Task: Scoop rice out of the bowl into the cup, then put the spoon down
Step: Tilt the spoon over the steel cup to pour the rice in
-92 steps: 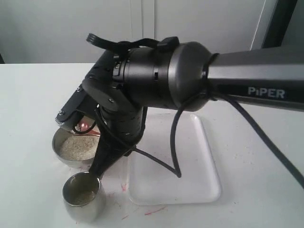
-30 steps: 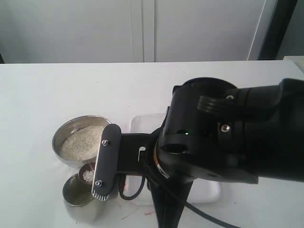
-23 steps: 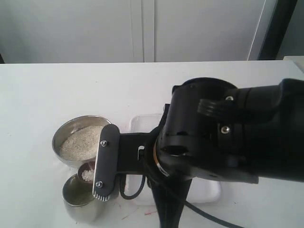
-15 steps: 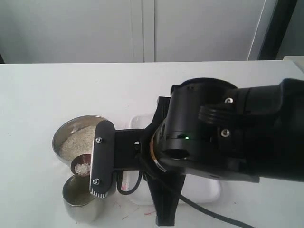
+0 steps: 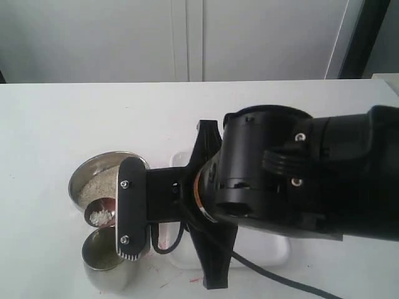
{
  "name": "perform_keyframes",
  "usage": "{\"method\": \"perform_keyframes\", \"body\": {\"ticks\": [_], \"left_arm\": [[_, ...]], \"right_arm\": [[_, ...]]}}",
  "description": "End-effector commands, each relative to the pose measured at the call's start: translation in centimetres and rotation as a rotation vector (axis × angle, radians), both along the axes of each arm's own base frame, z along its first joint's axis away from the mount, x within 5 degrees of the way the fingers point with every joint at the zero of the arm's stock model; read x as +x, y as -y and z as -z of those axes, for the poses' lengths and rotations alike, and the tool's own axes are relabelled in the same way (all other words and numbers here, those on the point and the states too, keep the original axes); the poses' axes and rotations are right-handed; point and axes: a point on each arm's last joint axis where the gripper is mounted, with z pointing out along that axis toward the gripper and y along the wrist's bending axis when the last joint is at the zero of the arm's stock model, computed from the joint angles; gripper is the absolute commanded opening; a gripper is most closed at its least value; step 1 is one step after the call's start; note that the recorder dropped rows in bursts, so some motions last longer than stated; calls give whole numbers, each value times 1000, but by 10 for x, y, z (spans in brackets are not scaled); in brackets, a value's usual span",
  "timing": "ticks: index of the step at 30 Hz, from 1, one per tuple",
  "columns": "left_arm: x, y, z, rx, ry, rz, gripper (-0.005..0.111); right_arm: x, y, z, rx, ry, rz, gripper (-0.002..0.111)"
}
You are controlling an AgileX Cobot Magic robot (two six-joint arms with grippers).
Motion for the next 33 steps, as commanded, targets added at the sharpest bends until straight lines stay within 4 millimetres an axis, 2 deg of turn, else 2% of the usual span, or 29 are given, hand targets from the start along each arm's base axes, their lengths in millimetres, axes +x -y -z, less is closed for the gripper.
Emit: {"method": "perform_keyframes", "body": {"ticks": [1,4,10,22,33], "left_arm": [[-1,0,-2,-12,11,3,14],[-1,0,-2,-12,11,3,14],[-1,0,-2,-12,11,3,14],[-1,0,-2,-12,11,3,14],[-1,0,-2,-12,11,3,14]], "right_arm": [[-6,5,14,-33,1,-72,0],[-9,9,20,-10,24,-86,0],[-15,14,10,113,87,-87,0],[-18,20,20,71,101,-127,0],[-16,21,22,68,149,-137,0]]}}
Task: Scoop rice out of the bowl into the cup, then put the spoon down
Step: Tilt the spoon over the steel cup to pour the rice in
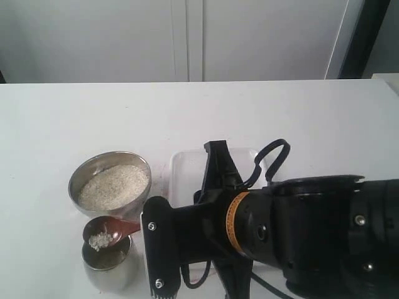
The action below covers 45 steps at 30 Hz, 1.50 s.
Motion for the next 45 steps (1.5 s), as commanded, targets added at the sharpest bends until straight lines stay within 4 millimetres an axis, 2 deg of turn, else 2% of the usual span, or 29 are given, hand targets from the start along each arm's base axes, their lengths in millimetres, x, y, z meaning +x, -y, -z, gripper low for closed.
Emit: {"method": "perform_keyframes", "body": {"ticks": [1,24,32,45], "left_arm": [[-1,0,-2,-12,11,3,14],[-1,0,-2,-12,11,3,14],[-1,0,-2,-12,11,3,14],[-1,0,-2,-12,11,3,14]], "right_arm": [[1,1,-3,15,39,2,0],[4,-1,-4,1,84,-22,0],[9,-3,4,-28,101,-11,0],[10,-4,4,-28,110,-9,0]]}}
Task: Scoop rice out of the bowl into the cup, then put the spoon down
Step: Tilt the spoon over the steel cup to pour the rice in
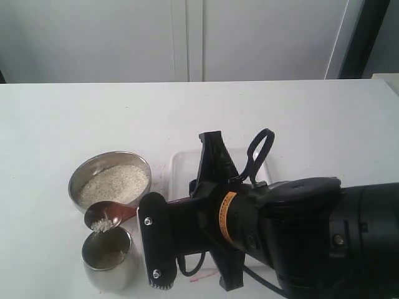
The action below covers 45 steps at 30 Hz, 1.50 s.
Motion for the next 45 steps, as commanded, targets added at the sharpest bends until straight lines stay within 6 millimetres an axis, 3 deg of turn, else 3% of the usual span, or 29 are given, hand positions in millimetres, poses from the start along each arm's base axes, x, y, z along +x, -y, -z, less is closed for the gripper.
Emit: {"method": "perform_keyframes", "body": {"ticks": [1,17,24,30,45], "left_arm": [[-1,0,-2,-12,11,3,14],[-1,0,-2,-12,11,3,14],[-1,0,-2,-12,11,3,14],[-1,0,-2,-12,11,3,14],[-1,0,-2,-12,11,3,14]], "right_arm": [[0,1,1,-4,3,1,0],[3,0,4,-6,25,13,0],[-13,0,18,-54,0,-25,0],[-11,2,16,-27,38,41,0],[-21,-4,17,-38,54,7,0]]}}
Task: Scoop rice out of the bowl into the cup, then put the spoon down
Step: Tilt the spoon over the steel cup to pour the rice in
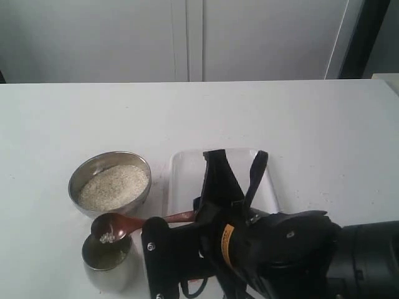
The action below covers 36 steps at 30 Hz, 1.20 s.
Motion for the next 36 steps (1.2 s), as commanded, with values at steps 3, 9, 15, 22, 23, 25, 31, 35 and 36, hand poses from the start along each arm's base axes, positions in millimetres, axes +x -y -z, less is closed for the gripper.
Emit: {"method": "perform_keyframes", "body": {"ticks": [3,9,15,22,23,25,31,35,36], "left_arm": [[-1,0,-2,-12,11,3,14],[-1,0,-2,-12,11,3,14],[-1,0,-2,-12,11,3,14],[-1,0,-2,-12,11,3,14],[-1,0,-2,-12,11,3,14],[-1,0,-2,-12,11,3,14],[-1,0,-2,-12,11,3,14],[-1,0,-2,-12,11,3,14],[-1,0,-2,-12,11,3,14]], "right_arm": [[-9,-6,-2,-22,42,-38,0],[-7,-2,-3,-31,56,13,0],[-8,-3,-3,-25,50,8,0],[-7,-3,-3,-21,51,10,0],[-7,-3,-3,-12,51,25,0],[-8,-3,-2,-4,42,27,0],[-8,-3,-3,-10,53,28,0],[-10,-5,-3,-20,57,7,0],[-10,-5,-4,-25,68,4,0]]}}
